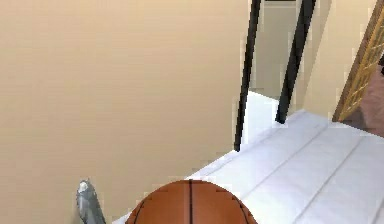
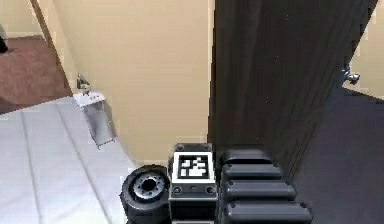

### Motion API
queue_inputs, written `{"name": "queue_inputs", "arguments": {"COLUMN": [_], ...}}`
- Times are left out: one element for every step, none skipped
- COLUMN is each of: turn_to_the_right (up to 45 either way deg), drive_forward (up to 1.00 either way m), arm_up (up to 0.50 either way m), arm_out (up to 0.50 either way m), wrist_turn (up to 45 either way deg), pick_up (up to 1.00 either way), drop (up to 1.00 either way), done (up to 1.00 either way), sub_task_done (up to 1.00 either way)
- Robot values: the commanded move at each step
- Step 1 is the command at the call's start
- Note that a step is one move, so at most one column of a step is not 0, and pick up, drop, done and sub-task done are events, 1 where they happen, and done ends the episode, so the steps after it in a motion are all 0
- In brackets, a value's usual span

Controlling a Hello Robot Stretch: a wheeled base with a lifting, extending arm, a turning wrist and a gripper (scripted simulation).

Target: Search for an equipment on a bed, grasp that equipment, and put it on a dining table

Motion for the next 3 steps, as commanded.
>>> {"name": "queue_inputs", "arguments": {"turn_to_the_right": [45.0, 0.0, 6.0], "drive_forward": [0.00, 1.00, 0.00], "arm_up": [0.00, 0.00, 0.00], "arm_out": [0.00, 0.00, 0.00], "wrist_turn": [0.0, 0.0, 0.0], "pick_up": [0.00, 0.00, 0.00], "drop": [0.00, 0.00, 0.00], "done": [0.00, 0.00, 0.00], "sub_task_done": [0.00, 0.00, 0.00]}}
